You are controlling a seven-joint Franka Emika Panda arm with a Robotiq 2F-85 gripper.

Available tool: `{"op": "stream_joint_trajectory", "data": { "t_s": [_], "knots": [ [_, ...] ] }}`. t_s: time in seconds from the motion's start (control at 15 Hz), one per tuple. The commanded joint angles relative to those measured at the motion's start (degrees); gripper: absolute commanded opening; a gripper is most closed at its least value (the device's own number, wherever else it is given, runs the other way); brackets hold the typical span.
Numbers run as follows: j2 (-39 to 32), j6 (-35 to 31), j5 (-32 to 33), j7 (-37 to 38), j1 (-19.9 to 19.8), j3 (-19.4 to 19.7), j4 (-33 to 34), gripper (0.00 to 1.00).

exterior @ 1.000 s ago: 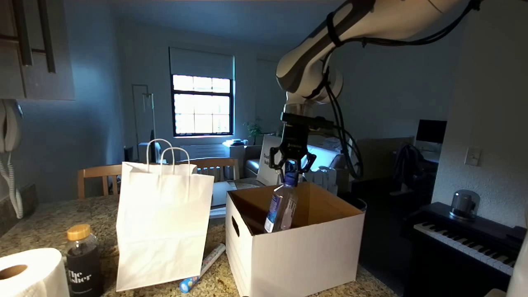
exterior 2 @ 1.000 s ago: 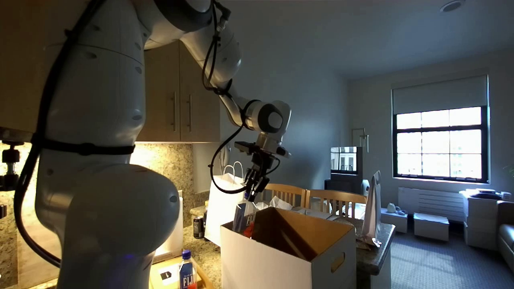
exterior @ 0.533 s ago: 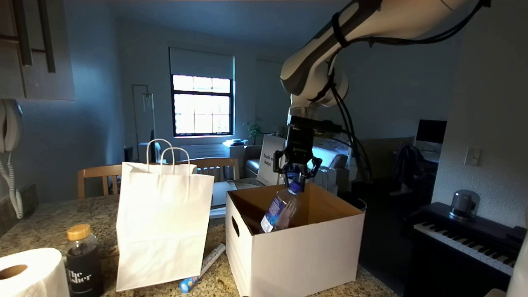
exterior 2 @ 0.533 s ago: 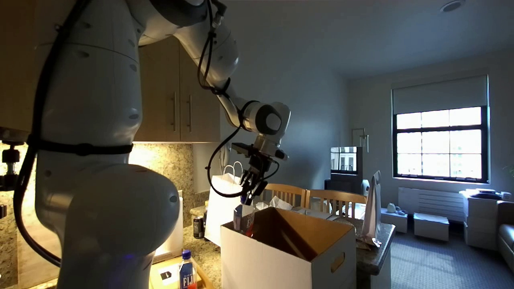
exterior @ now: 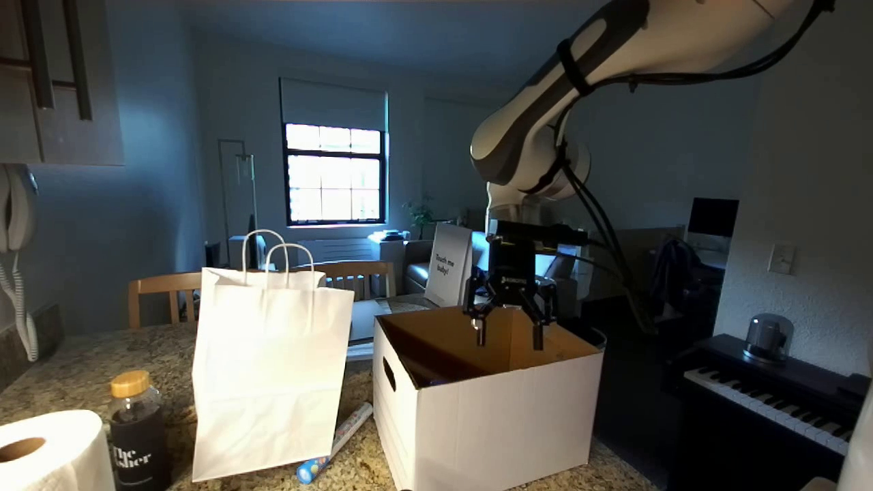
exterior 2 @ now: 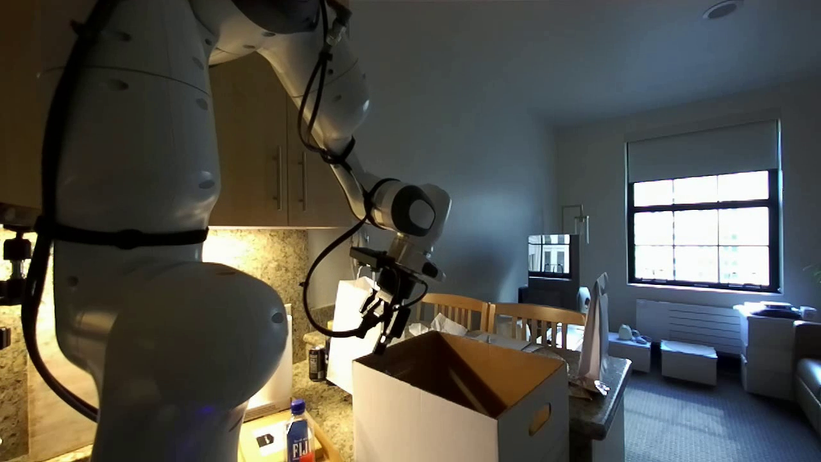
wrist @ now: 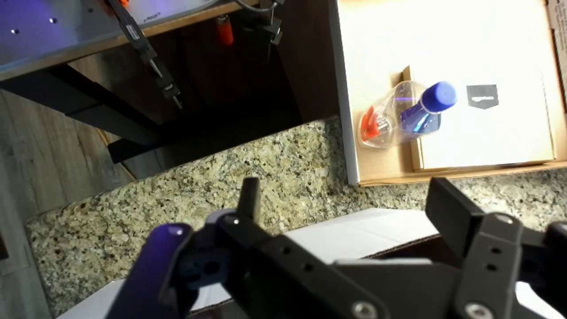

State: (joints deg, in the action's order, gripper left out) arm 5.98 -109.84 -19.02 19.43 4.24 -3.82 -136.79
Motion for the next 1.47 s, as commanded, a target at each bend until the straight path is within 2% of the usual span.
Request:
{"op": "stream_joint_trajectory", "data": {
  "t_s": [0.0, 0.27, 0.4, 0.73, 1.07, 1.27, 1.4],
  "knots": [
    [6.95, 2.19, -1.21, 1.24, 1.54, -2.11, -3.15, 1.0],
    [6.75, 9.15, -0.49, 1.69, 5.81, -6.97, 2.85, 1.0],
    [4.11, 11.92, 0.21, 3.33, 7.95, -9.93, 7.65, 1.0],
    [-9.33, 14.03, 4.97, 7.69, 11.89, -15.58, 23.14, 1.0],
    [-22.54, 14.09, 10.38, 11.0, 17.25, -15.65, 33.71, 1.0],
    [-27.74, 12.12, 10.15, 10.37, 20.36, -14.94, 35.23, 1.0],
    [-27.58, 6.8, 9.33, 12.61, 22.28, -14.22, 32.05, 1.0]
  ]
}}
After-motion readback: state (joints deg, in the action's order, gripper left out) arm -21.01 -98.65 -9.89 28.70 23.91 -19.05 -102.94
